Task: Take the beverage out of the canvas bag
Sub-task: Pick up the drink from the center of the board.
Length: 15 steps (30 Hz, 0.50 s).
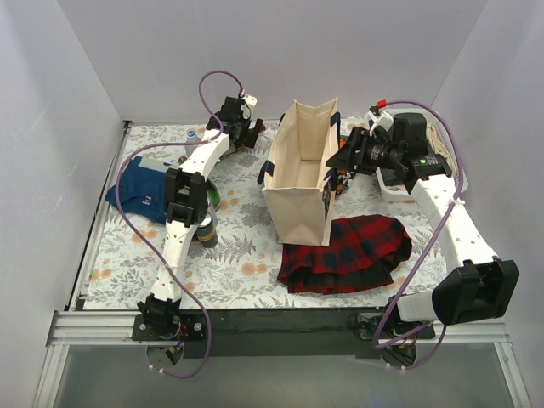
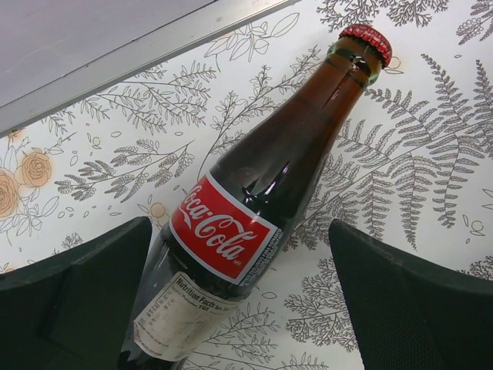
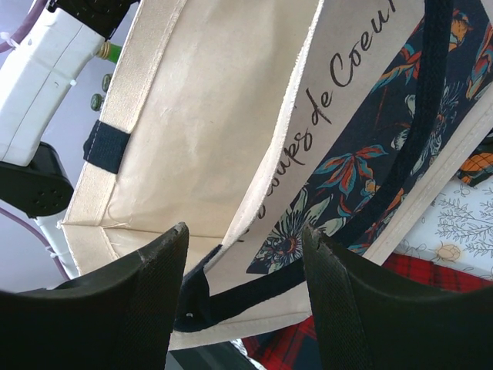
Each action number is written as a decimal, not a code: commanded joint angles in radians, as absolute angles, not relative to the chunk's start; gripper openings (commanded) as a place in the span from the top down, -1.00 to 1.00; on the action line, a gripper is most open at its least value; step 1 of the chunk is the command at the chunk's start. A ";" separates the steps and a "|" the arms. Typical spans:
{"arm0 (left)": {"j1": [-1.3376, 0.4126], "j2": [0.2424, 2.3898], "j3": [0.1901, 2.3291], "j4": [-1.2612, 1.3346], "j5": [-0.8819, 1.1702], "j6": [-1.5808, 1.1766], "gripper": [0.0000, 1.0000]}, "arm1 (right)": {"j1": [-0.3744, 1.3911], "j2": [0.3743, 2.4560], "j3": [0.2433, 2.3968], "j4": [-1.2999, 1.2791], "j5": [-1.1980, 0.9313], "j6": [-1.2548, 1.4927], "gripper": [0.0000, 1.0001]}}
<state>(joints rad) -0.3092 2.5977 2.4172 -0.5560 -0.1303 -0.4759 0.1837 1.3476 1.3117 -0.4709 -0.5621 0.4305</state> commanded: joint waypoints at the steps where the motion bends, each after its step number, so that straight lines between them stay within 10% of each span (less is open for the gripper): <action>1: -0.304 2.597 2.444 -0.541 -0.114 -0.476 -0.96 | 0.186 1.354 1.307 -0.428 -0.592 0.437 -0.32; 15: -0.305 2.628 2.413 -0.554 -0.078 -0.486 -0.96 | 0.186 1.365 1.305 -0.423 -0.611 0.439 -0.32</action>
<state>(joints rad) -0.3080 2.6244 2.4172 -0.5182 -0.1040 -0.4717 0.1837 1.3640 1.3109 -0.4671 -0.5838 0.4408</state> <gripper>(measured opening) 0.982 0.658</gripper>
